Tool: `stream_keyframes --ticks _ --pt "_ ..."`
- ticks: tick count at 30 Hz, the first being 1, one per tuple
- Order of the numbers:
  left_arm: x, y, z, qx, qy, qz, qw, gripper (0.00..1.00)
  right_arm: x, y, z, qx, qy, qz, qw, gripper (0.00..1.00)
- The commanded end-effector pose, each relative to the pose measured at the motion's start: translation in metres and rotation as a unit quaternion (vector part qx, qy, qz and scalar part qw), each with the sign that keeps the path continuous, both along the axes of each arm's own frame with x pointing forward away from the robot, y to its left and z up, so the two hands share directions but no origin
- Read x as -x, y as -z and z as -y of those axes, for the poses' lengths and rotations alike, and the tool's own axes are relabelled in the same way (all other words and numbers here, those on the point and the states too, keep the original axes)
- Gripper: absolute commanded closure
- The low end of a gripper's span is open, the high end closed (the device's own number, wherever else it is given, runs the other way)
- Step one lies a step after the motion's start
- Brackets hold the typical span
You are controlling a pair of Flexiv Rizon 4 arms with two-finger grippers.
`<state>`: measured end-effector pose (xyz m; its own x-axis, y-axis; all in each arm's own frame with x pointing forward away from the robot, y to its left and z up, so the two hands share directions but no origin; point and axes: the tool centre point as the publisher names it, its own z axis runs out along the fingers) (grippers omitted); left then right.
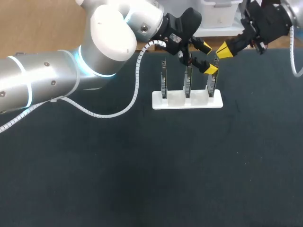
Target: Pick up the optical module with the left hand, and insert it into the network port with the right hand.
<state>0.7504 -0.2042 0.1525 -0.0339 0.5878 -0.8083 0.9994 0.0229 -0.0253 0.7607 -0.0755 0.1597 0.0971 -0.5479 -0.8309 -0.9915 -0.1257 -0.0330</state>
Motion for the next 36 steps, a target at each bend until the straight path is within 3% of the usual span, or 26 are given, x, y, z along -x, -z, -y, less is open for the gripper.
stream_keyframes --ticks 1,36 --pt "-0.002 -0.001 0.001 -0.003 0.000 -0.002 1.000 0.00 -0.007 0.001 -0.002 0.000 -0.008 -0.005 1.000 1.00" --pt "-0.002 -0.001 0.001 -0.003 0.000 -0.002 1.000 0.00 -0.012 0.013 -0.005 0.000 -0.004 -0.019 1.000 1.00"
